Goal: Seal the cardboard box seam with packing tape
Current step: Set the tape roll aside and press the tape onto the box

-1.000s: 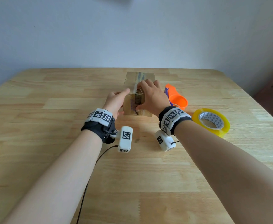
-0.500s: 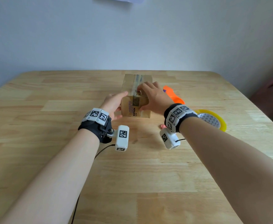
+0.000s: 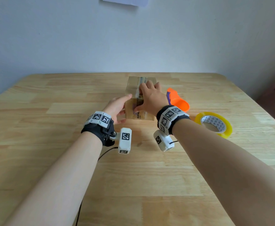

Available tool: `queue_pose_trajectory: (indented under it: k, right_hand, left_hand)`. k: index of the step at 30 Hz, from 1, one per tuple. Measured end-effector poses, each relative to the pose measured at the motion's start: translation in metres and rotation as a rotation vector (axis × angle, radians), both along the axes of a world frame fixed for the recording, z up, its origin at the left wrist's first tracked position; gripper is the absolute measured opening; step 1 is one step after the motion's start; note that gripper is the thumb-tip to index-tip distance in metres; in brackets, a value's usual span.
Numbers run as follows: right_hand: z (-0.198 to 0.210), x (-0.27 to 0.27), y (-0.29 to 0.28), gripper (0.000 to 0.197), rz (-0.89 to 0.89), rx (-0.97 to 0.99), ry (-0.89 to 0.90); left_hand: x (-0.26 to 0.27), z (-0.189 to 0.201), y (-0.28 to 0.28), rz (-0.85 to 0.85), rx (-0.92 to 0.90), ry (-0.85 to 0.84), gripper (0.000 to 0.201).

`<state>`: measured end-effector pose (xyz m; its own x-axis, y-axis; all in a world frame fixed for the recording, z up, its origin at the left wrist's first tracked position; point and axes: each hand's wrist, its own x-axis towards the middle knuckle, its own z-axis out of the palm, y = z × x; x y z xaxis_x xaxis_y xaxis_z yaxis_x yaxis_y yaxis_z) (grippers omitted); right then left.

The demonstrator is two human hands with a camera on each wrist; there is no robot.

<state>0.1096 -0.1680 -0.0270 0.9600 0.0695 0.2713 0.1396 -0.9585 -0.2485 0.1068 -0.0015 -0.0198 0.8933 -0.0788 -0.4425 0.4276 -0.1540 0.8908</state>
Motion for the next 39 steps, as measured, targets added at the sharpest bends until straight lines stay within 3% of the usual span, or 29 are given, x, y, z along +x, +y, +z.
queue_pose_trajectory:
  k: [6, 12, 18, 22, 26, 33, 36, 39]
  right_hand:
    - [0.002, 0.0, 0.002, 0.089, 0.007, -0.102, 0.022]
    - [0.003, 0.002, -0.005, 0.061, 0.017, 0.092, 0.007]
    - [0.0, -0.004, -0.009, 0.078, 0.064, -0.014, 0.025]
    - [0.001, -0.004, -0.021, 0.073, 0.132, 0.065, 0.047]
    - [0.002, -0.001, -0.029, 0.053, 0.147, 0.274, 0.042]
    - [-0.004, -0.003, -0.033, 0.065, 0.189, 0.213, 0.093]
    - [-0.001, -0.001, -0.036, 0.064, 0.192, 0.295, 0.147]
    - [0.015, -0.006, -0.036, 0.058, 0.178, 0.41, 0.202]
  left_hand:
    - [0.001, 0.0, 0.0, -0.016, 0.005, -0.016, 0.043]
    - [0.0, 0.0, -0.001, -0.01, -0.003, -0.004, 0.045]
    - [0.002, -0.002, 0.0, -0.007, -0.023, 0.008, 0.039]
    - [0.002, -0.002, -0.001, -0.01, -0.028, 0.015, 0.035]
    - [0.002, -0.002, 0.0, -0.009, -0.028, 0.023, 0.041]
    - [0.0, -0.007, -0.006, 0.04, -0.013, -0.014, 0.055]
    - [-0.005, -0.011, -0.013, 0.079, 0.027, -0.032, 0.075]
    - [-0.011, -0.012, -0.021, 0.109, 0.057, -0.025, 0.073]
